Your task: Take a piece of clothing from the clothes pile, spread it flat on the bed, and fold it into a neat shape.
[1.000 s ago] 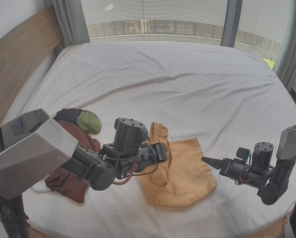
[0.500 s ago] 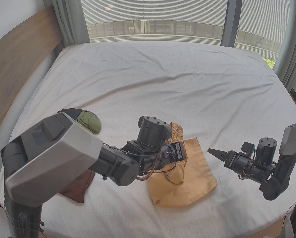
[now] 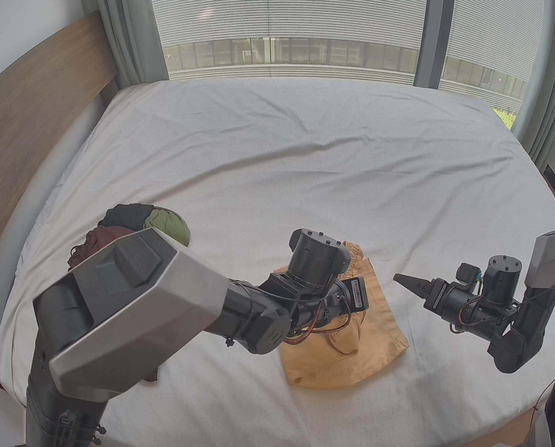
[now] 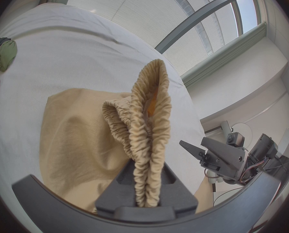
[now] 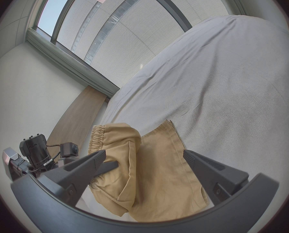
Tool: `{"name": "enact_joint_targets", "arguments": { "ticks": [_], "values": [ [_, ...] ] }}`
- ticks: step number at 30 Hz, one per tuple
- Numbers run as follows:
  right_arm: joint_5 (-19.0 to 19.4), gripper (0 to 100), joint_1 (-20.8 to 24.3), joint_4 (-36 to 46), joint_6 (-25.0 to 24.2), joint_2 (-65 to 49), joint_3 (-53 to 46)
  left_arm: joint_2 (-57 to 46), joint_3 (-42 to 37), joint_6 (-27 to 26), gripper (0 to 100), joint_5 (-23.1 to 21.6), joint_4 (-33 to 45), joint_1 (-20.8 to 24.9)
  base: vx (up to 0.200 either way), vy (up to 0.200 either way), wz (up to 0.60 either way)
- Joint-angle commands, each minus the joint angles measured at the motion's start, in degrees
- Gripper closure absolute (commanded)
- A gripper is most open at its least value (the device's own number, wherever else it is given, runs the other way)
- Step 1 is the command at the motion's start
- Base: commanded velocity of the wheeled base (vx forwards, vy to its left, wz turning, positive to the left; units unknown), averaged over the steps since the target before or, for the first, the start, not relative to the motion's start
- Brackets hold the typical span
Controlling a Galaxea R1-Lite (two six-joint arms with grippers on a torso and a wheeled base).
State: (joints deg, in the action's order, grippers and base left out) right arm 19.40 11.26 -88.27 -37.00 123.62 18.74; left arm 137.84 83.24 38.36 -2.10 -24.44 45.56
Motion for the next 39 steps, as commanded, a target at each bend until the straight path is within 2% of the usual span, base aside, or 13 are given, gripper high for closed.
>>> {"name": "enact_joint_targets", "arguments": {
  "ticks": [1,10,11,17,25,28,35,37,38,39],
  "values": [
    [0.03,0,0.07,-0.06,0.0,0.04,0.07,1.12,0.52,0.04,100,0.08,0.01,0.32,0.0,0.0,0.0],
    [0.03,0,-0.01,-0.06,0.0,-0.05,0.16,2.08,2.63,0.48,100,0.16,0.36,0.67,0.0,0.0,0.0],
    [0.03,0,-0.01,-0.06,0.0,-0.05,0.25,2.35,2.98,0.48,0,0.25,0.54,0.67,0.0,0.0,0.0],
    [0.03,0,-0.01,-0.06,0.0,-0.05,0.25,3.49,4.92,0.48,0,2.36,0.71,1.9,0.0,0.0,0.0],
    [0.03,0,0.25,-0.06,0.0,0.13,-0.02,3.23,2.37,0.48,0,3.94,0.62,0.94,0.0,0.0,0.0],
    [0.03,0,0.43,-0.06,0.0,0.21,-0.19,1.82,-0.27,0.31,0,3.94,0.45,-0.03,0.0,0.0,0.0],
    [-0.06,0,1.13,-0.06,0.0,-0.05,-0.72,-9.34,-11.43,-0.04,0,4.03,0.18,-2.84,0.0,0.0,0.0],
    [-0.06,0,2.18,-0.06,0.0,-1.02,-1.51,-15.58,-15.91,-0.22,0,3.94,0.36,-5.13,0.0,0.0,0.0],
    [-0.06,0,2.18,-0.06,0.0,-1.02,-1.51,-15.58,-15.91,-0.22,0,3.94,0.36,-5.13,0.0,0.0,0.0],
    [-0.24,0,2.89,-0.06,0.0,-1.19,-1.6,-19.45,-19.08,-0.83,0,3.94,0.01,-7.32,0.0,0.0,0.0]
  ]
}}
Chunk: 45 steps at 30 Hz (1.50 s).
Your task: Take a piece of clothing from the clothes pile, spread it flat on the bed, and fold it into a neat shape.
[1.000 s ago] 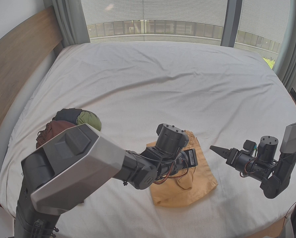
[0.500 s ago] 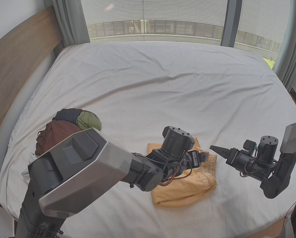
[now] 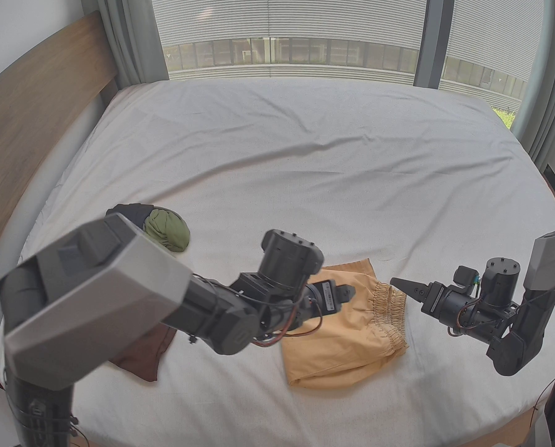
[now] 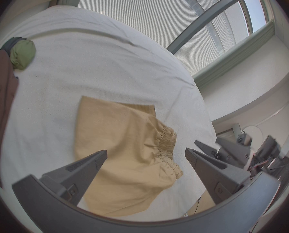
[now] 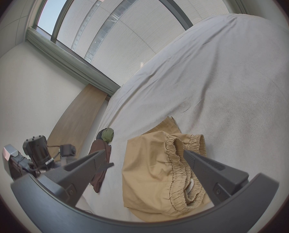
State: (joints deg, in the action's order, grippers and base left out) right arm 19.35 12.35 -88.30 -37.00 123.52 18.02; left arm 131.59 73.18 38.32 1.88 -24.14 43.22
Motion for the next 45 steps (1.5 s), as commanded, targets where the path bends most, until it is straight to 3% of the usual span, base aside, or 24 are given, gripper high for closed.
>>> {"name": "enact_joint_targets", "arguments": {
  "ticks": [1,7,14,18,26,29,33,41,45],
  "values": [
    [-0.27,0,2.06,-0.03,0.0,-1.17,-0.97,-14.87,-10.69,-1.4,0,-0.03,-0.47,-6.04,0.0,0.0,0.0],
    [-0.27,0,2.59,-0.03,0.0,-1.0,-1.49,-22.95,-19.92,-3.07,0,-2.23,-2.05,-11.4,0.0,0.0,0.0],
    [-0.27,0,2.59,-0.03,0.0,-0.56,-1.58,-27.35,-28.09,-4.21,0,-5.22,-6.18,-13.16,0.0,0.0,0.0],
    [-0.1,0,2.59,-0.03,0.17,-0.64,-2.46,-30.34,-37.06,-6.67,0,-7.33,-14.36,-15.0,0.0,0.0,0.0],
    [-0.01,0,2.59,-0.03,0.44,-0.73,-3.25,-31.21,-47.96,-14.67,0,-12.34,-24.55,-23.7,0.0,0.0,0.0],
    [-0.01,0,2.59,-0.03,0.7,-0.47,-3.87,-30.07,-54.28,-16.17,0,-16.29,-34.05,-26.69,0.0,0.0,0.0],
    [-0.01,0,2.24,0.05,2.19,0.76,-4.13,-26.38,-56.57,-17.22,0,-16.2,-41.87,-28.36,0.0,0.0,0.0],
    [-0.1,0,-0.31,0.05,8.17,6.39,-6.42,-16.54,-64.22,-29.97,0,-16.29,-55.76,-30.47,0.0,0.0,0.0],
    [-0.27,0,-1.27,0.05,9.23,9.46,-7.03,-11.0,-66.94,-31.11,0,-16.03,-64.37,-30.21,0.0,0.0,0.0]
  ]
}}
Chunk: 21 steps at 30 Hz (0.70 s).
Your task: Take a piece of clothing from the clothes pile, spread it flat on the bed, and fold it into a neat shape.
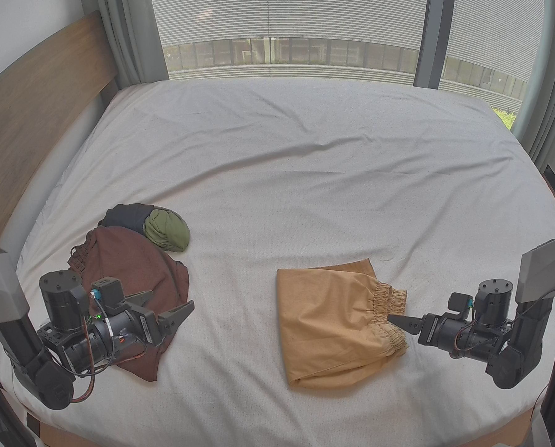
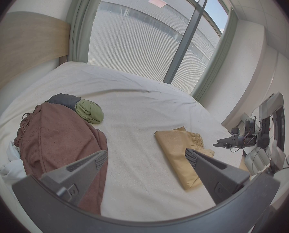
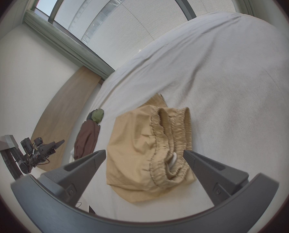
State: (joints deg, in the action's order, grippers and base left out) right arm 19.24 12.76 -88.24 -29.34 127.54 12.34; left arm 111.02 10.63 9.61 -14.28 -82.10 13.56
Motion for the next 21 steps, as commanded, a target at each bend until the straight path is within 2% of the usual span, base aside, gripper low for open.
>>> {"name": "enact_joint_targets", "arguments": {
  "ticks": [1,12,21],
  "values": [
    [-0.16,0,-1.95,-0.01,1.83,6.23,-1.35,10.53,-4.3,-2.49,0,0.39,-7.11,-0.37,0.0,0.0,0.0],
    [-0.16,0,-2.04,-0.09,1.31,13.44,2.08,10.62,-3.86,-2.4,0,1.97,-6.75,1.21,0.0,0.0,0.0],
    [-0.43,0,0.42,-0.09,-5.64,13.35,5.59,10.88,-3.95,-1.96,0,1.88,-6.67,2.53,0.0,0.0,0.0]
  ]
}}
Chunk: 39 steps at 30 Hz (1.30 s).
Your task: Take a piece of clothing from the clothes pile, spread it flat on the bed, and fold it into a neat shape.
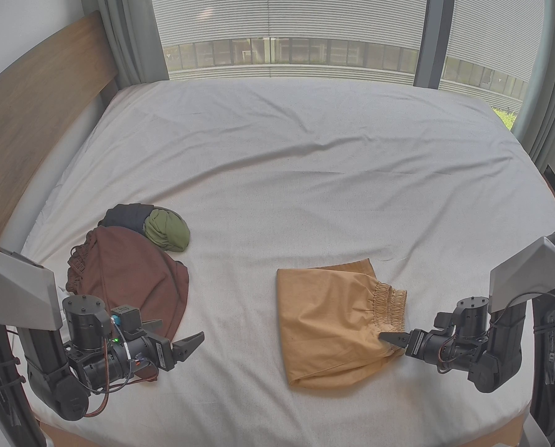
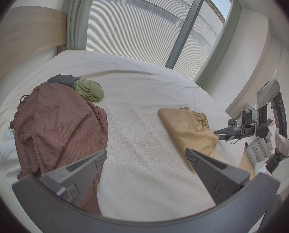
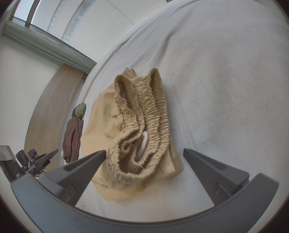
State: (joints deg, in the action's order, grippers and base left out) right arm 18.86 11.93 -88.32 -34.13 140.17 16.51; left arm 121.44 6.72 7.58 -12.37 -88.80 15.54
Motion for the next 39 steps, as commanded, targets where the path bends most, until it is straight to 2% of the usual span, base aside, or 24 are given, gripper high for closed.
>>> {"name": "enact_joint_targets", "arguments": {
  "ticks": [1,14,16,17,18,30,31,39],
  "values": [
    [-0.05,0,1.51,-0.01,-1.02,0.81,1.51,0.29,-0.04,0.15,0,-0.02,-0.06,0.54,0.0,0.0,0.0],
    [-0.84,0,5.56,-0.1,-3.4,3.27,4.24,0.29,-0.04,0.15,0,-0.02,-0.06,0.63,0.0,0.0,0.0],
    [-0.84,0,5.56,-0.1,-3.4,3.27,4.24,0.29,-0.04,0.15,0,-0.02,-0.06,0.63,0.0,0.0,0.0],
    [-3.74,0,5.82,-0.1,-3.31,4.24,5.91,0.29,-0.13,0.24,0,-0.02,-0.06,0.54,0.0,0.0,0.0],
    [-4.01,0,6.0,-0.1,-3.4,4.32,6.08,0.29,-0.13,0.33,0,-0.02,-0.06,0.54,0.0,0.0,0.0],
    [-4.18,0,6.08,-0.1,-3.66,4.68,6.43,0.37,-0.21,0.85,0,-0.02,-0.06,0.63,0.0,0.0,0.0],
    [-4.18,100,6.08,-0.19,-3.66,4.76,6.52,0.37,-0.21,0.85,0,-0.02,-0.06,0.63,0.0,0.0,0.0],
    [-4.01,100,6.17,-0.19,-3.66,4.5,6.35,0.46,-0.3,1.03,0,-0.11,-0.06,0.54,0.0,0.0,0.0]
  ]
}}
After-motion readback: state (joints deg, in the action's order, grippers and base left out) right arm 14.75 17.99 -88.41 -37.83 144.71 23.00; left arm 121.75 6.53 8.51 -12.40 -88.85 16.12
